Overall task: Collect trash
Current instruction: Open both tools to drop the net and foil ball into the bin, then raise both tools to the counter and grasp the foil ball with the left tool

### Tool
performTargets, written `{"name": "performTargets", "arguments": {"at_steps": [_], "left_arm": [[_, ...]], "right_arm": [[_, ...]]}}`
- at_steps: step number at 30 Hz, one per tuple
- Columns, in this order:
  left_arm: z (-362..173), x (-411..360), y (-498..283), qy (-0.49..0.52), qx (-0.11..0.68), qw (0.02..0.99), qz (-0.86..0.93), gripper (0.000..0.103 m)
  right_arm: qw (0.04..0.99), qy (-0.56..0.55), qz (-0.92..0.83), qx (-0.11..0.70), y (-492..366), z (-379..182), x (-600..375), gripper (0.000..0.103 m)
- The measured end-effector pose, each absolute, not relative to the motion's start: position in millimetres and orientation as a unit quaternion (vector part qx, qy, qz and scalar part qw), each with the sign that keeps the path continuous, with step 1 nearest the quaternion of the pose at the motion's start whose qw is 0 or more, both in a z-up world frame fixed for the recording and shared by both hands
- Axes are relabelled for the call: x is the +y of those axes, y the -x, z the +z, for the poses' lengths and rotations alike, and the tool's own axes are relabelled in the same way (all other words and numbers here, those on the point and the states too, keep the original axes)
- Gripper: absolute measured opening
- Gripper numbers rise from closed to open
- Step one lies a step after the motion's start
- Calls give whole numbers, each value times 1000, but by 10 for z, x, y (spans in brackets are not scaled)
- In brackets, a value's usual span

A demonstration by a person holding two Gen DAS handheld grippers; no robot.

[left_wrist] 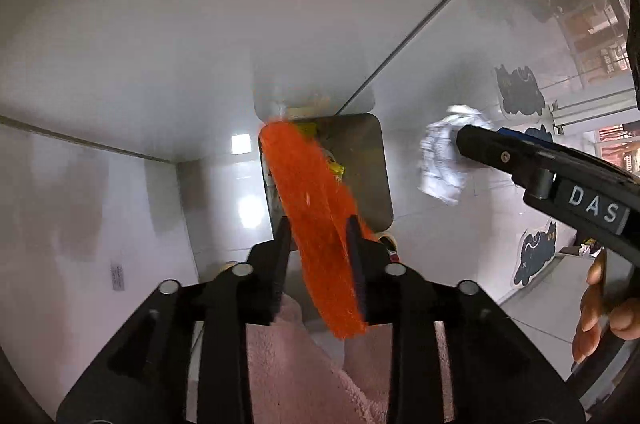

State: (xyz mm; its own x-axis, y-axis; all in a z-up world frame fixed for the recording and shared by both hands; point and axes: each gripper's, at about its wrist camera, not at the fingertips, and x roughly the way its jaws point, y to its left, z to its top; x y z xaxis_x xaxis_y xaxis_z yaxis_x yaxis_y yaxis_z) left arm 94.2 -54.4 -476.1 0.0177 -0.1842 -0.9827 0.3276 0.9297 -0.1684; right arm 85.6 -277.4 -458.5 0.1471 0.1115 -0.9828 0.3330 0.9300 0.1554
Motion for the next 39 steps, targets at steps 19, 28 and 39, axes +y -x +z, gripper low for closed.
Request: {"name": "performTargets", "arguments": {"at_steps": [19,28,39], "left_arm": [[-3963,-290,-943,-55,625,762,-161,92],[-3255,-113,-891,-39,580,799,-154,95],[-2530,-89,-1208,-37,523,838,-148,95]], "right_arm": [[770,-126,-84,619,-647,-3946,-2768,100],[797,-166,-92,573,-542,-3304,-2987,100],[847,-164,-87,499,-800,-2418,-3073,100]]}}
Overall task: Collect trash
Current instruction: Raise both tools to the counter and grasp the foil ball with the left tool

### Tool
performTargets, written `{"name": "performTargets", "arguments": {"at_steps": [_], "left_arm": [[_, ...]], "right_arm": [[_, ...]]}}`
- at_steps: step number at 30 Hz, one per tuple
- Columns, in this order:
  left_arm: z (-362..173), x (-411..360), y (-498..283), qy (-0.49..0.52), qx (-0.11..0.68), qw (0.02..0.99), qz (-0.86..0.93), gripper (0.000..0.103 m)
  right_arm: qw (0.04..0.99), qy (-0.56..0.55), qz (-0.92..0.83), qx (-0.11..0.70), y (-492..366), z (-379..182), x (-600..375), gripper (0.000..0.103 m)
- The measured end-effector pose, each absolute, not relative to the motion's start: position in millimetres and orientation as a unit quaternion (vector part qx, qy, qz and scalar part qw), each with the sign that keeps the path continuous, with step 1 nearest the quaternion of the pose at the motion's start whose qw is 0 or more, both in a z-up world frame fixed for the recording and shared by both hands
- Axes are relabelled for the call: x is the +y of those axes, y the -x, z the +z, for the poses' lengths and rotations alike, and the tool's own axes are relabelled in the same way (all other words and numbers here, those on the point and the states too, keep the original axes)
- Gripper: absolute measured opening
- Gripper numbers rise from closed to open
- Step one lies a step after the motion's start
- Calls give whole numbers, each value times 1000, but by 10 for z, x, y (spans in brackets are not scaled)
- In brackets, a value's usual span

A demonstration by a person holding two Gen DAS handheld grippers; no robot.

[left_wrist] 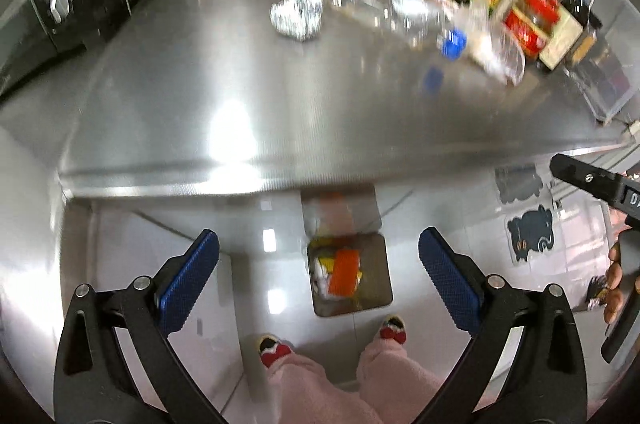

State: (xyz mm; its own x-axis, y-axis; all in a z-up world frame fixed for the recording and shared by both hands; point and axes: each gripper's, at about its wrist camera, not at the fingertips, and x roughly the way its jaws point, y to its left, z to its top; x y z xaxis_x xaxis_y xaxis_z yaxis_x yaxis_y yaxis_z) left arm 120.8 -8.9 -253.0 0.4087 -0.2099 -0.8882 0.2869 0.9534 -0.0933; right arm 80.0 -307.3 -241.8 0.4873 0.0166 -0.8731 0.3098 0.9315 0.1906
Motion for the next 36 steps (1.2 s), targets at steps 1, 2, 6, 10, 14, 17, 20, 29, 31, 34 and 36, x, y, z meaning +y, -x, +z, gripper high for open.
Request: {"name": "performTargets", "arguments": {"at_steps": [1,2,6,10,14,17,20,29,31,34,36], "left_arm": [[-2470,-94,-1225,-38,519,841,-148,95],[-2410,-103,-1271,-40,513,844,-149,95],[-2274,-122,-1463,-47,497,854,-146,95],[-2193,-122,-1739,-44,485,862,-141,95],[-2133,-111,-2045,-39,474,869,-139,95],[-2143,-131,-2283,-36,469,872,-137,95],[-2197,-179,-2508,-34,470,872,-134,95],[-2435,-314,-2937,-38,488,862,-132,94],[-2506,-342,-3013,-38,493,859,-134,94],[-2600,-363,-3083,-37,499,855,-135,94],[-2641,-370,-3119,-37,501,854,-136,93]], "right_arm": [[852,-163,-86,490,-846,-2337,-3091,100],[856,-162,-86,483,-873,-2289,-3096,100],[870,-153,-87,460,-1078,-2092,-3183,100],[874,-149,-92,453,-1359,-2007,-3229,100],[877,-143,-92,449,-1643,-1979,-3261,100],[878,-142,-91,448,-1793,-1991,-3269,100],[878,-139,-90,449,-1952,-2038,-3278,100],[871,-132,-104,462,-2269,-2229,-3374,100],[869,-129,-105,467,-2307,-2275,-3375,100],[862,-124,-101,482,-2341,-2345,-3376,100],[860,-130,-97,485,-2345,-2387,-3386,98]]}}
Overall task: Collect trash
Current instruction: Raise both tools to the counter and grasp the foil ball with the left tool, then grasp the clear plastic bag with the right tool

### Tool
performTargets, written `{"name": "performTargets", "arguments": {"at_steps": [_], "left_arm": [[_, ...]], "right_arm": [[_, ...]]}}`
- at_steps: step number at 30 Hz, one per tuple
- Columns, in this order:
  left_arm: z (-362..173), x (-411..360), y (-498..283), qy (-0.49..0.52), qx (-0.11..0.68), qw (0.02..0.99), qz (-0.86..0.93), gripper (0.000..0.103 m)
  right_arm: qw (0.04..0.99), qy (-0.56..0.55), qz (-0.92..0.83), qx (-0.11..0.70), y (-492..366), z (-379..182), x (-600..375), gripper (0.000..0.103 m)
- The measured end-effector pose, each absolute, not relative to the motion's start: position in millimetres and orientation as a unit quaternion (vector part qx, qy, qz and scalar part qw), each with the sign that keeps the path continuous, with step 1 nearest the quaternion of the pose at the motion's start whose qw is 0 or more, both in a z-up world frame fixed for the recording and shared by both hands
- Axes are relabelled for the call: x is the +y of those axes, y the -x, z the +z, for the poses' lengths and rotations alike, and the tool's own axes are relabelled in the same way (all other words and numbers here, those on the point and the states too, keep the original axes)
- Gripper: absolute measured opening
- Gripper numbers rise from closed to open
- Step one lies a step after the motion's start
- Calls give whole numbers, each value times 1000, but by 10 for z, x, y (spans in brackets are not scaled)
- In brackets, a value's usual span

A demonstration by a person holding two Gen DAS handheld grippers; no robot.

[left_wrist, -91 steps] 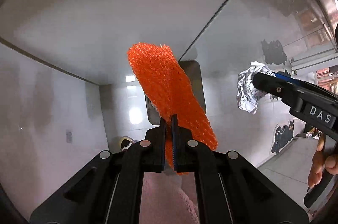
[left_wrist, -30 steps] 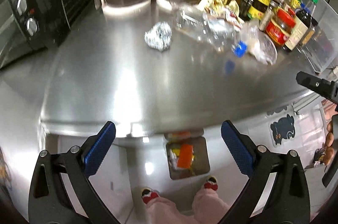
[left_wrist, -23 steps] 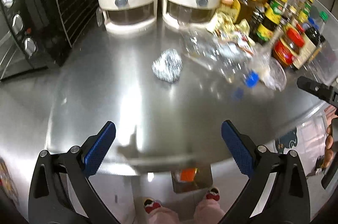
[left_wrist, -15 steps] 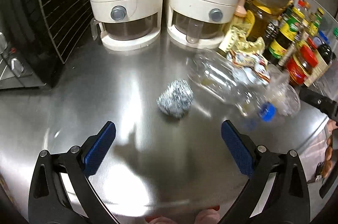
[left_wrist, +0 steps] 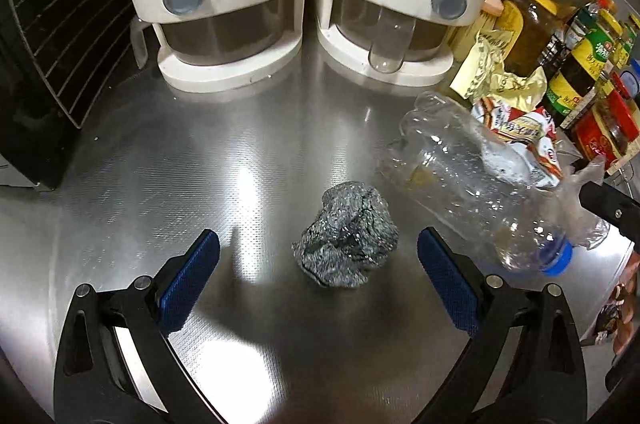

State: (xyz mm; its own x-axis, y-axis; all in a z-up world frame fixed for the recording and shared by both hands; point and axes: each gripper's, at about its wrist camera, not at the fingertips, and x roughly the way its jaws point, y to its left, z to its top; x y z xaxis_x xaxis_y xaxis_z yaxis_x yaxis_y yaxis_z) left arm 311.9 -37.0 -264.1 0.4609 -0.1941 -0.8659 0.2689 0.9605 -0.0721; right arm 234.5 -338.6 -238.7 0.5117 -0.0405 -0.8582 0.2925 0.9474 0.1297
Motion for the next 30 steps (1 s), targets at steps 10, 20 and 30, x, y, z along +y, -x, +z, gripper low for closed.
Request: {"name": "performTargets", "arguments": {"at_steps": [10,20,30], "left_arm": [[-2725,-453,-3202,-58,501,852,-139,51],[-2618,-459,-3094,-61,505,849,-142,42],[-2201,-367,-2518,-54,475,867,-143,42]], "right_arm": [[848,-145,-79,504,-2372,-2591,-3426,60],[853,-148,-73,495,-2231,-2471,-3410,28],[874,-143,-66,460,-1889,-2065,-3354,28]]}}
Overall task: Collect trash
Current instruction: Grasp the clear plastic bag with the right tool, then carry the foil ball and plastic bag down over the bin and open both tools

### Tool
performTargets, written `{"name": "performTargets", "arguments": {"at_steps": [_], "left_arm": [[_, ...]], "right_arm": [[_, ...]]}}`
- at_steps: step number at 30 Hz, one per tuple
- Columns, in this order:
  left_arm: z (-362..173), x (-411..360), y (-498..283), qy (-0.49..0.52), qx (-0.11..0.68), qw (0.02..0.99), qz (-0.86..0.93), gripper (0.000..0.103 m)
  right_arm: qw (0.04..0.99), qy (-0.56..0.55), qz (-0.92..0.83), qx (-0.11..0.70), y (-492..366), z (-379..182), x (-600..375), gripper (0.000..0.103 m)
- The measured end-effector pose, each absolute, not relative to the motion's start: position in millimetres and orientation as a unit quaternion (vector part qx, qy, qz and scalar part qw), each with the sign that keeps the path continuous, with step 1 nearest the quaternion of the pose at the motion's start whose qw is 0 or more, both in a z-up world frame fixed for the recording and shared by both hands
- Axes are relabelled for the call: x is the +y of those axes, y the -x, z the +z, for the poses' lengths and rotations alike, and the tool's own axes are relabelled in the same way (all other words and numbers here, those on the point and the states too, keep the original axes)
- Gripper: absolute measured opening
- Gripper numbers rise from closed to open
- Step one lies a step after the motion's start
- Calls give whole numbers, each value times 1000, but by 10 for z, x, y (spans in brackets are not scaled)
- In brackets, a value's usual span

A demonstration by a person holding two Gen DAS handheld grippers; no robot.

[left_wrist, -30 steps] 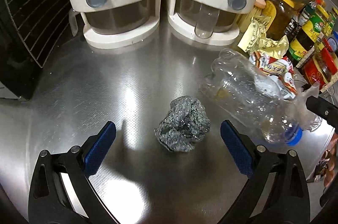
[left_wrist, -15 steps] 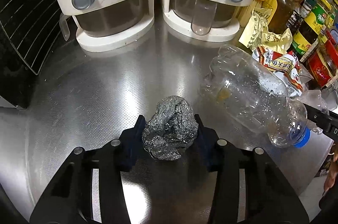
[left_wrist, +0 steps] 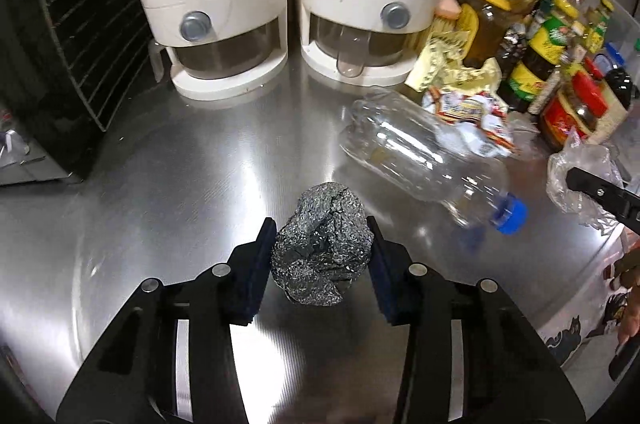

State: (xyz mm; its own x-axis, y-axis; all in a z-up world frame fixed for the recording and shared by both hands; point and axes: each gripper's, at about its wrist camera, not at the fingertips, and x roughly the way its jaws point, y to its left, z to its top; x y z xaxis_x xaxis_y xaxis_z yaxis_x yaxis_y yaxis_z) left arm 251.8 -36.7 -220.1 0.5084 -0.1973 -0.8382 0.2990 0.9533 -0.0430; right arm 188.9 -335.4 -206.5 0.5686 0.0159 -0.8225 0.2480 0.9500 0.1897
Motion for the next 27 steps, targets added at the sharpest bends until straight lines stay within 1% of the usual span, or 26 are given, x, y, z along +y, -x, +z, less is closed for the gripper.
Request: {"name": "performTargets", "arguments": {"at_steps": [7,12,19,27], "left_arm": [[-1991,-255,-1993,-46,462,876,-135,42],[-1960,-235,-1643,-53,460,876,-131,42],[-2056,-205,-1179,-53,473,868,-139,42],[-2311,-151,-807,-50,500,853,-140,42]], "right_arm": [[881,-136,-47,452,-1622,-1930,-3124,28],[883,-126,-36,451,-1375,-1892,-2952,28],[876,-129,-20,465,-960,-1988,-2766,28],[854,-137,-15,502,-554,-2326,-2630,28]]}}
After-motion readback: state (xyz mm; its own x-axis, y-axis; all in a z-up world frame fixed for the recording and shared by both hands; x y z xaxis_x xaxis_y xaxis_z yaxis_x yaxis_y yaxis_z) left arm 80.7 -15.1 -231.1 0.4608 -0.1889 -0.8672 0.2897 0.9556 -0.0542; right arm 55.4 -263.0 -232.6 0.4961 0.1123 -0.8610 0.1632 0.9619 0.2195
